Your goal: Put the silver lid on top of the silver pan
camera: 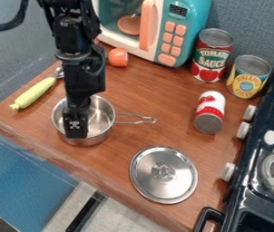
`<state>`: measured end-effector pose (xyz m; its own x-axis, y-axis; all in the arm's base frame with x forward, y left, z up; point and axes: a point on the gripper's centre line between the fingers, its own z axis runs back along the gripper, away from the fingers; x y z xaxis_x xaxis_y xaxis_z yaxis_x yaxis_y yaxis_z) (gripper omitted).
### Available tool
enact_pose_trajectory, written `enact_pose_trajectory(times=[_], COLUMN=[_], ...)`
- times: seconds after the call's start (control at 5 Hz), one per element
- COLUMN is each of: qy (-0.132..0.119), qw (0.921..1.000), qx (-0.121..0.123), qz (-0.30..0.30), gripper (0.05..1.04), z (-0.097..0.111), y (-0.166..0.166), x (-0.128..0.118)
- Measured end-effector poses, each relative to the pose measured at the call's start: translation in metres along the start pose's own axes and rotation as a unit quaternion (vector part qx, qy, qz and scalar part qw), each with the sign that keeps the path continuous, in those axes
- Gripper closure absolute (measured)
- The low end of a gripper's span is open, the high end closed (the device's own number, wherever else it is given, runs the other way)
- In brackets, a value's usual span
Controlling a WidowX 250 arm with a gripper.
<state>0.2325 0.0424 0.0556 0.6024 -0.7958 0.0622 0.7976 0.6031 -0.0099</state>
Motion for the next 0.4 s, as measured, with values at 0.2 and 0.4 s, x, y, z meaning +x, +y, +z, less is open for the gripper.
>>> enact_pose_trajectory(times=[0.2, 0.4], qy=[0.006, 0.027], qw=[0.9999, 0.9994], qx=[-0.009, -0.002], qz=[0.007, 0.022], gripper=[0.083, 0.083], z=[-0.005, -0.011], y=[-0.002, -0.019], x=[0.000, 0.029])
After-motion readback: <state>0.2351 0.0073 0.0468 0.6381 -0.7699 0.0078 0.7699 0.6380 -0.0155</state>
